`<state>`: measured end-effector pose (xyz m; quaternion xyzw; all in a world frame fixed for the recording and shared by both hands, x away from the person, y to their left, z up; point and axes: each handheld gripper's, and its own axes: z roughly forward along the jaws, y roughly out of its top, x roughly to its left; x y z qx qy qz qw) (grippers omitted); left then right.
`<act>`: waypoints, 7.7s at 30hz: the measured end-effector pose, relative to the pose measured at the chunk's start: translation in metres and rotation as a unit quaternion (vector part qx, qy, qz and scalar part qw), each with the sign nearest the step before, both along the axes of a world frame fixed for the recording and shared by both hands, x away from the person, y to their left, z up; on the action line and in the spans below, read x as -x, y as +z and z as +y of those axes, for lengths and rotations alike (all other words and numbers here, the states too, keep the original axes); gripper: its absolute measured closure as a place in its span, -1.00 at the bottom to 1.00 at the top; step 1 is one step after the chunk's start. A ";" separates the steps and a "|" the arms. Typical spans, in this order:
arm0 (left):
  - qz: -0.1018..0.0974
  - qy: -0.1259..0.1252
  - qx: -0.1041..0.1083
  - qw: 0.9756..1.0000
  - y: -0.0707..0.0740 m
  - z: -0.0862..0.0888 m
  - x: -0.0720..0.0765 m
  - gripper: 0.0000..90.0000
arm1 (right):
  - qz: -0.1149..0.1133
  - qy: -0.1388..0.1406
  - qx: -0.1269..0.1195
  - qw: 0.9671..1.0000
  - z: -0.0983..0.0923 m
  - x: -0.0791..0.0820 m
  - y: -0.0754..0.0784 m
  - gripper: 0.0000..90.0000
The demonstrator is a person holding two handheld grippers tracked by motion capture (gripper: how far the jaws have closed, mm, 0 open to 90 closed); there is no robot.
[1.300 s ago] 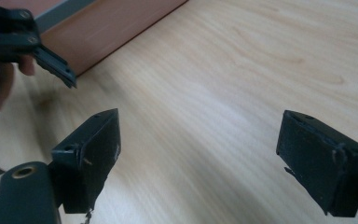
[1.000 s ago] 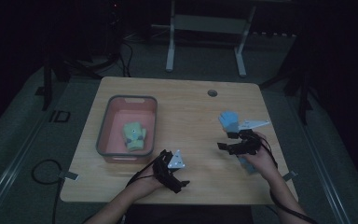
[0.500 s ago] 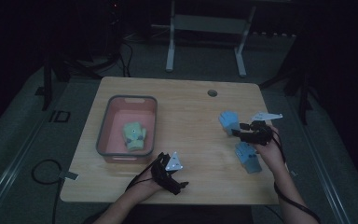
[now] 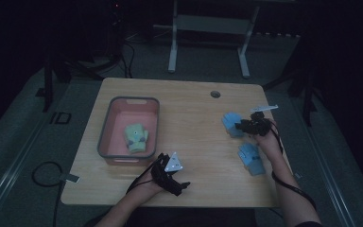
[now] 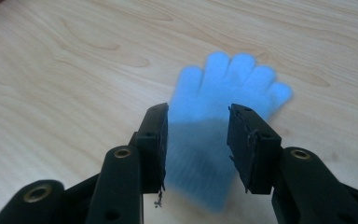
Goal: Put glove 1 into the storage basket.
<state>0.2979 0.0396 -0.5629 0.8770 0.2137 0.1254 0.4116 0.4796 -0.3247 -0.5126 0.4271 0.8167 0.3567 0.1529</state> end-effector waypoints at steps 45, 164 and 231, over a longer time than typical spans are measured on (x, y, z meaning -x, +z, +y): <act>0.006 -0.007 -0.003 1.000 -0.006 0.000 -0.001 -0.95 | -0.001 -0.040 0.004 0.999 0.044 0.004 0.022 0.94; 0.001 -0.009 0.004 1.000 -0.009 0.005 -0.002 -0.95 | 0.041 0.039 0.080 0.995 -0.035 0.103 -0.025 0.78; 0.000 -0.010 0.008 1.000 -0.008 0.004 -0.001 -0.95 | 0.014 0.016 0.043 0.999 0.006 0.108 -0.012 0.28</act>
